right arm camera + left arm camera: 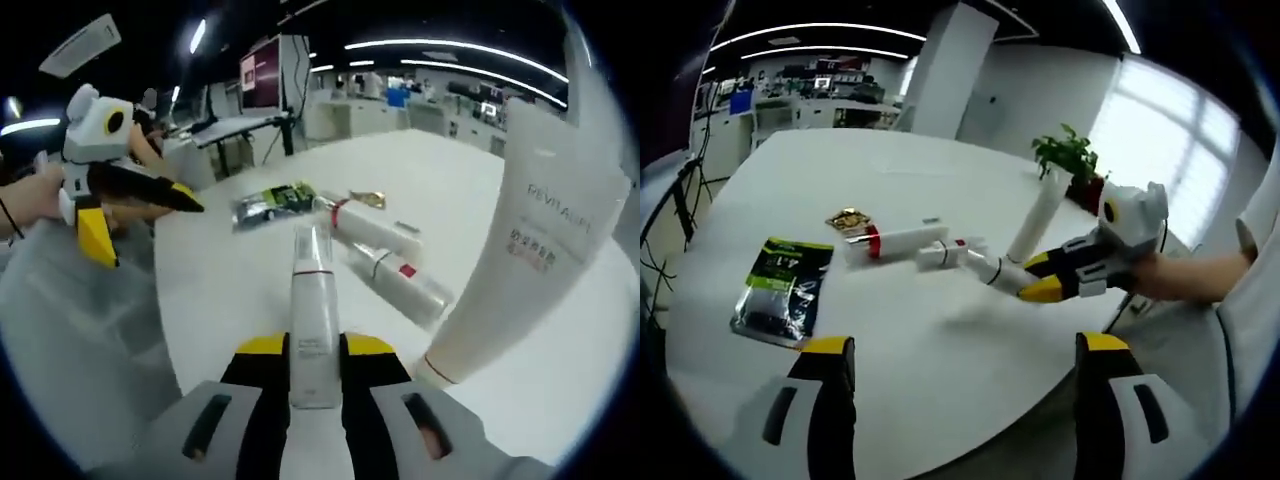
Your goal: Arrange the skincare products in the storage area until every visible bottle or jar stands upright without overlapping.
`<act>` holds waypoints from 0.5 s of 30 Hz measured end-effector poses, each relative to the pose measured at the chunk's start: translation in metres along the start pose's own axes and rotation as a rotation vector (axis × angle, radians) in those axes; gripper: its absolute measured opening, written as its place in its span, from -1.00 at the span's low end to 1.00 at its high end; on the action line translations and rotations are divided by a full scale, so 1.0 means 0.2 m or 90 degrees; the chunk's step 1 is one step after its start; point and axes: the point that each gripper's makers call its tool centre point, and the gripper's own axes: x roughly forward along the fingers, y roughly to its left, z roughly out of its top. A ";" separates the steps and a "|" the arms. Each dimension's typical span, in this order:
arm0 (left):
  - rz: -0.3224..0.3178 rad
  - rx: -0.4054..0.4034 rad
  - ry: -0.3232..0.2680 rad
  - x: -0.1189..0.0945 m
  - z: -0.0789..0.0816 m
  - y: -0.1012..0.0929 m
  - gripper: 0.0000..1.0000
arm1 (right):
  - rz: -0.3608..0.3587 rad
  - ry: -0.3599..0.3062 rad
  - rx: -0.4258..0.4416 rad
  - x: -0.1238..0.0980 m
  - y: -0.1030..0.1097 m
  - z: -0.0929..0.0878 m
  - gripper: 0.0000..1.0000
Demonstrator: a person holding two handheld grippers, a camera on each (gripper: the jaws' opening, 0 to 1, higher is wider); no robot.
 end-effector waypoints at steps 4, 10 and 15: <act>-0.009 -0.005 -0.012 0.00 0.02 -0.02 0.68 | -0.001 -0.029 0.014 -0.06 0.04 0.06 -0.66; -0.058 -0.054 -0.076 -0.01 0.14 -0.12 0.67 | 0.012 -0.087 0.027 -0.13 0.14 0.17 -0.66; -0.096 -0.078 -0.110 0.00 0.24 -0.24 0.62 | 0.022 -0.134 0.037 -0.18 0.21 0.25 -0.65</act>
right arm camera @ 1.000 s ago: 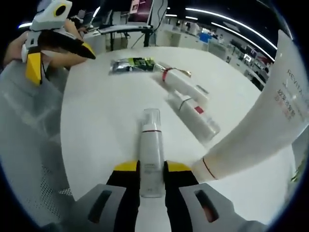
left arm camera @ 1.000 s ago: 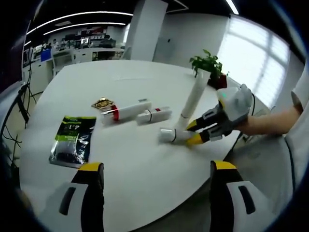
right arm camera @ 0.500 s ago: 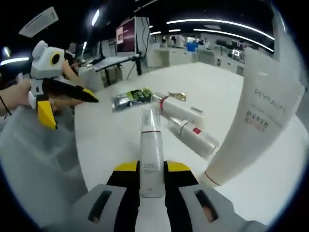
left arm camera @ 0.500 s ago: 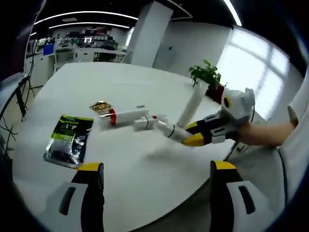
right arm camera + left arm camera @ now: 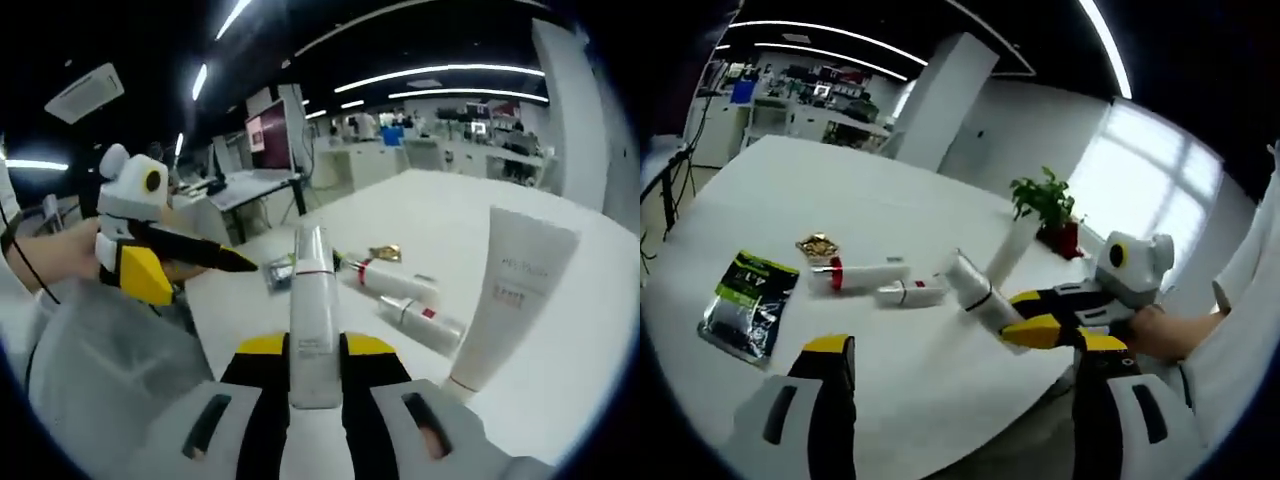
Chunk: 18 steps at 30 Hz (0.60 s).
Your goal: Arrange the skincare products in the storage area until every visible bottle or jar stands upright without overlapping.
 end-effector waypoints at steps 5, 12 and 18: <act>-0.028 -0.068 -0.053 0.04 0.08 -0.07 0.50 | 0.006 -0.025 -0.021 -0.02 0.05 0.07 -0.65; -0.016 -0.108 -0.074 0.05 0.10 -0.07 0.40 | 0.007 -0.042 -0.048 -0.04 0.08 0.13 -0.65; -0.008 -0.109 -0.072 0.07 0.10 -0.09 0.15 | 0.005 -0.043 -0.067 -0.04 0.10 0.14 -0.65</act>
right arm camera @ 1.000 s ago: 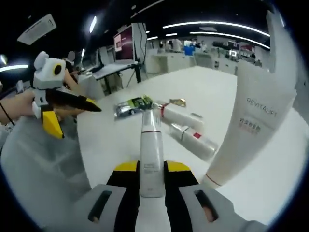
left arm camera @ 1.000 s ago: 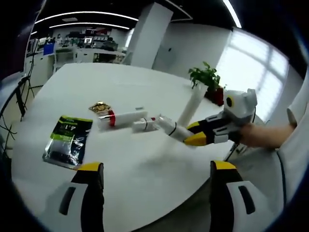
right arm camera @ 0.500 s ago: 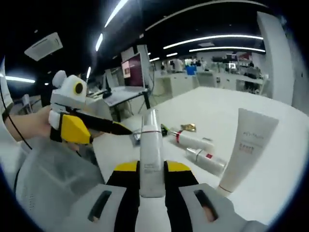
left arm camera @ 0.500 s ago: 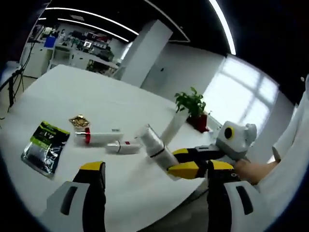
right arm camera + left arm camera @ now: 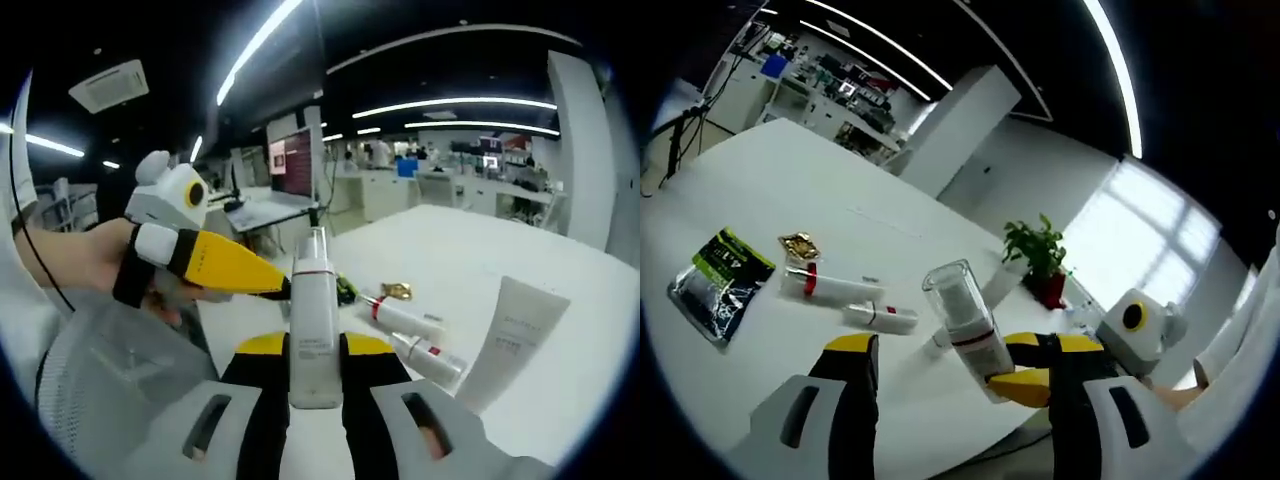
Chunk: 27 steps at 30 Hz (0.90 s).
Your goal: Arrange the skincare products in the storage area until every visible bottle or jar stands upright without overlapping.
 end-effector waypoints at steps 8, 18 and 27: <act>-0.009 0.001 0.001 0.05 -0.01 -0.05 -0.14 | 0.003 -0.006 -0.032 0.00 0.03 0.03 -0.65; -0.006 0.002 -0.037 0.03 0.05 -0.03 -0.52 | -0.007 0.007 -0.099 -0.01 0.05 0.06 -0.65; -0.137 0.004 -0.036 -0.04 0.15 -0.20 -0.66 | 0.064 -0.041 -0.016 -0.05 0.16 0.19 -0.55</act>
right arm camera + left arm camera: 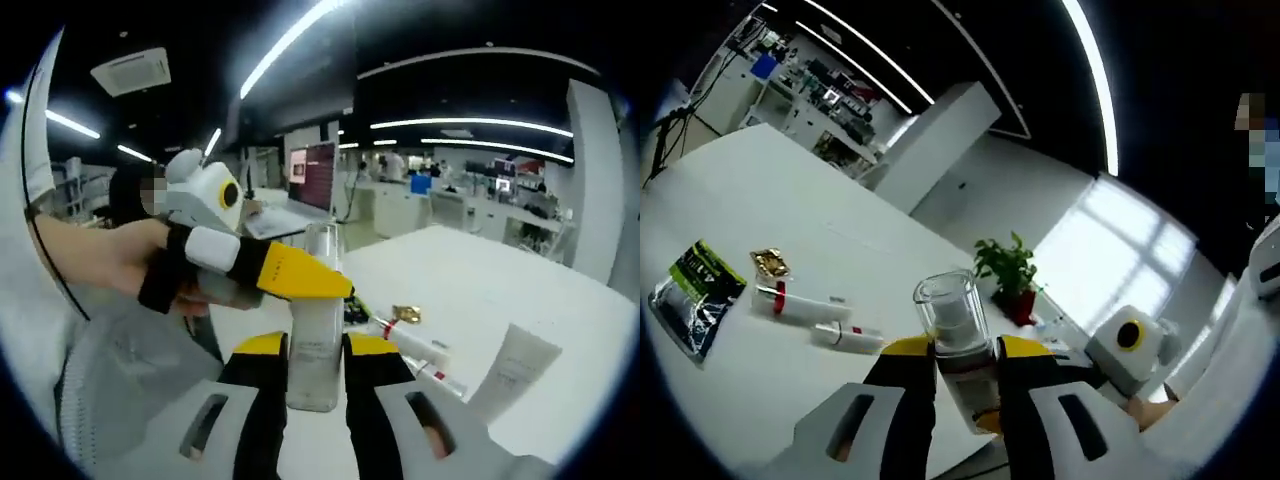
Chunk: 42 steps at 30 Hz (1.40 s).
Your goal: Arrange the skincare products in the storage area until every visible bottle or jar stands upright without overlapping.
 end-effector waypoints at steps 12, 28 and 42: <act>-0.218 0.152 0.099 -0.07 0.07 -0.37 -0.67 | 0.189 -0.064 0.166 -0.17 0.12 0.20 -0.56; -0.369 0.184 0.113 -0.14 0.06 -0.57 -0.69 | 0.298 -0.076 0.092 -0.23 0.28 0.29 -0.60; -0.217 0.226 0.057 0.01 0.15 -0.46 -0.66 | 0.114 -0.066 0.049 -0.18 0.03 0.31 -0.63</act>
